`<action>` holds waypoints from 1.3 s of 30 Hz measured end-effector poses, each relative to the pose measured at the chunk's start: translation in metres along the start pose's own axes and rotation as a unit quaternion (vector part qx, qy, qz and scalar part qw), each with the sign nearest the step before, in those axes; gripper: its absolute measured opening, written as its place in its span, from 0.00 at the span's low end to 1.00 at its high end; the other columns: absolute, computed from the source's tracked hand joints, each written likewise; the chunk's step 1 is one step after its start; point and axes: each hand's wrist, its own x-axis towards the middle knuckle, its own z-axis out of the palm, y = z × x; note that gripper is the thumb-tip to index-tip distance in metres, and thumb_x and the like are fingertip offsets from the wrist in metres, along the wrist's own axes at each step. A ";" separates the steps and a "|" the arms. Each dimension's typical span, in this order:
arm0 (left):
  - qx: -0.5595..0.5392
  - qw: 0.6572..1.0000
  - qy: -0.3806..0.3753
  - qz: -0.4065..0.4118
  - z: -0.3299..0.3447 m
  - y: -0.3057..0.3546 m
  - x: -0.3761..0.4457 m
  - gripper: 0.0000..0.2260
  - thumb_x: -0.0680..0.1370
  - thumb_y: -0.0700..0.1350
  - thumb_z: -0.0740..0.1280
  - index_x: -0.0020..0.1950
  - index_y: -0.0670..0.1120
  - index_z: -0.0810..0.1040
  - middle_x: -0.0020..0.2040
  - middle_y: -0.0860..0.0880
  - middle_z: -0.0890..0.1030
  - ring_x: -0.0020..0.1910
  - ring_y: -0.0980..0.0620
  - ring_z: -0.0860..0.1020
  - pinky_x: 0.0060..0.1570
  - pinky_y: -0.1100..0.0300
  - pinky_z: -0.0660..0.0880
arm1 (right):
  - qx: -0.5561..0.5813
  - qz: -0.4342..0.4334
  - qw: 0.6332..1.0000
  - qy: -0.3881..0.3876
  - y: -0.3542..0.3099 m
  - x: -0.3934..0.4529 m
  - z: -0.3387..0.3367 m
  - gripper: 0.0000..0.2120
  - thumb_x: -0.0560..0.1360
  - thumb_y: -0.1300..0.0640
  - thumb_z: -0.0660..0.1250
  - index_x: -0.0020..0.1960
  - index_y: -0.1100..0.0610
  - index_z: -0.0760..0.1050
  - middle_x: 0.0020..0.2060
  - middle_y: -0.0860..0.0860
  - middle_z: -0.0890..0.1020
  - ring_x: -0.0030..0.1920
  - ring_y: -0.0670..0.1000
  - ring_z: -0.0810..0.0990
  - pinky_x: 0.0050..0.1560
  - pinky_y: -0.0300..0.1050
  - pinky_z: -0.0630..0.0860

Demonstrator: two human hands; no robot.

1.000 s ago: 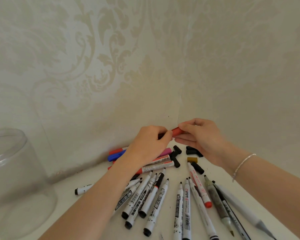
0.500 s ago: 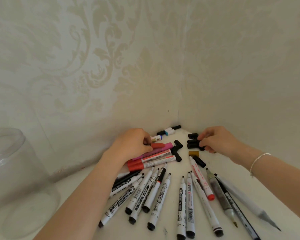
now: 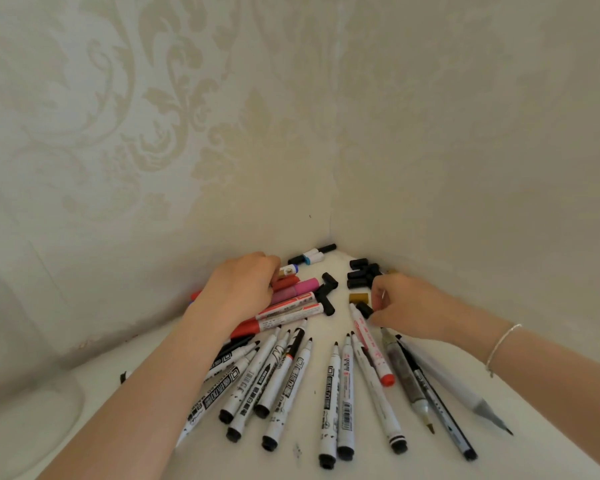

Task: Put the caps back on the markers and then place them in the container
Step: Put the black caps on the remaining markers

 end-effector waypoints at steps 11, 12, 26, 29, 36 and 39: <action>-0.276 0.960 -0.032 -0.020 -0.001 0.028 0.001 0.03 0.77 0.47 0.67 0.49 0.51 0.79 0.44 0.54 0.80 0.43 0.58 0.77 0.44 0.64 0.73 | 0.042 0.022 0.997 0.054 -0.009 0.008 0.022 0.13 0.73 0.57 0.67 0.37 0.53 0.63 0.35 0.49 0.71 0.33 0.47 0.69 0.30 0.39 0.64; -0.342 0.938 -0.047 -0.042 -0.002 0.032 0.001 0.05 0.77 0.49 0.68 0.49 0.50 0.80 0.45 0.54 0.81 0.43 0.58 0.79 0.46 0.64 0.74 | 0.100 0.031 0.991 0.084 -0.011 0.010 0.015 0.13 0.72 0.58 0.68 0.36 0.54 0.64 0.33 0.49 0.71 0.31 0.46 0.68 0.29 0.38 0.64; -0.684 0.708 -0.073 -0.160 -0.021 0.033 0.001 0.10 0.79 0.33 0.59 0.58 0.40 0.73 0.34 0.45 0.80 0.24 0.55 0.72 0.24 0.64 0.69 | 0.190 -0.010 0.970 0.151 -0.021 0.030 -0.013 0.03 0.74 0.61 0.66 0.43 0.55 0.77 0.43 0.53 0.84 0.40 0.51 0.81 0.37 0.38 0.74; -0.675 0.714 -0.046 -0.178 -0.027 0.023 0.002 0.10 0.80 0.37 0.58 0.59 0.39 0.74 0.32 0.47 0.73 0.21 0.57 0.64 0.21 0.66 0.60 | 0.068 -0.021 0.997 0.030 -0.011 0.040 0.008 0.08 0.73 0.57 0.69 0.52 0.53 0.77 0.46 0.51 0.81 0.43 0.49 0.79 0.40 0.36 0.74; -0.664 0.729 -0.042 -0.163 -0.031 0.020 0.002 0.11 0.82 0.50 0.59 0.57 0.47 0.78 0.31 0.50 0.68 0.22 0.58 0.59 0.21 0.66 0.56 | -0.030 -0.096 0.995 0.015 -0.020 0.052 0.040 0.13 0.74 0.57 0.66 0.58 0.55 0.72 0.46 0.49 0.75 0.46 0.48 0.75 0.44 0.40 0.73; -0.662 0.732 -0.047 -0.157 -0.032 0.019 0.001 0.12 0.82 0.50 0.59 0.58 0.47 0.78 0.30 0.50 0.69 0.22 0.58 0.60 0.21 0.66 0.57 | -0.013 -0.089 0.995 0.032 -0.020 0.054 0.037 0.05 0.75 0.59 0.65 0.51 0.53 0.74 0.45 0.51 0.78 0.45 0.49 0.77 0.44 0.39 0.75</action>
